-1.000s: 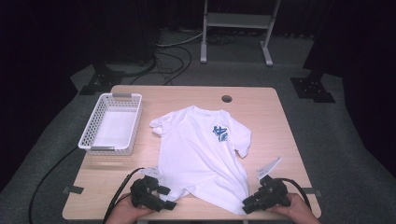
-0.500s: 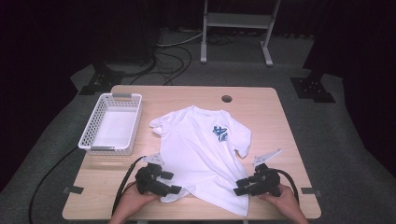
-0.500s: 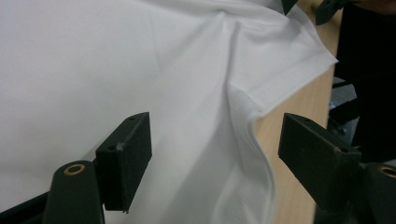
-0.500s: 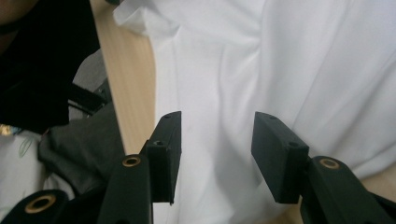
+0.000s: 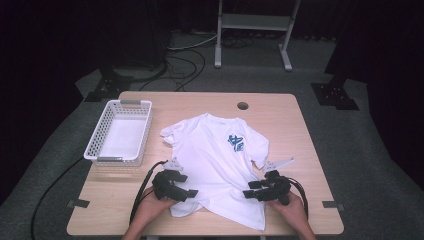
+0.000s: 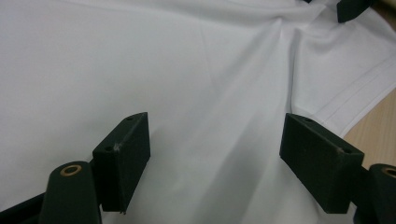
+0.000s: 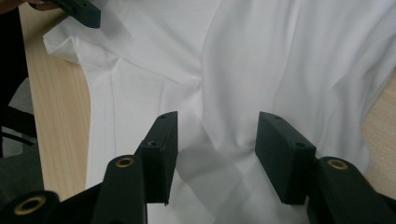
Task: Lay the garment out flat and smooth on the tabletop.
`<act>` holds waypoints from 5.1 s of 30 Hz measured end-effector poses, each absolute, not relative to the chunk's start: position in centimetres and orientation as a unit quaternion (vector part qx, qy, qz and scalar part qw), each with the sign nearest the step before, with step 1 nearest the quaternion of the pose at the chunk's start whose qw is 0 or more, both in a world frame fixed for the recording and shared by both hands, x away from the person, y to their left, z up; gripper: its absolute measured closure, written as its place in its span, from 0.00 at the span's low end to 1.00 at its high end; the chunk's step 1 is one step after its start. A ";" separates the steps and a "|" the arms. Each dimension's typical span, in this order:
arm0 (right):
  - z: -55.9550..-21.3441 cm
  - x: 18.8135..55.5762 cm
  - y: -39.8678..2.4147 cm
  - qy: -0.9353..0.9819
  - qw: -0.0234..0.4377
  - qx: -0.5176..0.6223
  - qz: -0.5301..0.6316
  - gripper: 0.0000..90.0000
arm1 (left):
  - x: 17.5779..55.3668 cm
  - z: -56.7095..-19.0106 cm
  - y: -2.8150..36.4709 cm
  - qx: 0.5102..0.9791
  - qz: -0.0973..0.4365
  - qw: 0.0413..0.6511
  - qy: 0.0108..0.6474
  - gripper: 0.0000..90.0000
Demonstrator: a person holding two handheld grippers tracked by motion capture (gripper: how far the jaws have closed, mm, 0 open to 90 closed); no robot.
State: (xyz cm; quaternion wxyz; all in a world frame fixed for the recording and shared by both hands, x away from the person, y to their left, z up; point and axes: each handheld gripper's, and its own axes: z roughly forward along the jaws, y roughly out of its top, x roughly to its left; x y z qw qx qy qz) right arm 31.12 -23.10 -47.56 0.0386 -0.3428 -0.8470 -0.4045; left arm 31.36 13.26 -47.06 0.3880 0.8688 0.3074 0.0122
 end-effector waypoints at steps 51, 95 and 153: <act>-46.5 43.3 -29.4 -0.738 -0.080 -0.570 -0.352 0.72 | 28.6 -47.2 14.0 0.876 -0.011 0.395 0.276 0.23; -46.0 42.2 -17.9 -0.855 -0.048 -0.403 -0.322 0.98 | 28.1 -47.4 14.7 0.867 -0.013 0.410 0.283 0.23; -46.8 41.6 -28.9 -0.756 -0.113 -0.544 -0.347 0.56 | 38.1 -46.6 14.9 0.822 0.053 0.421 0.380 0.21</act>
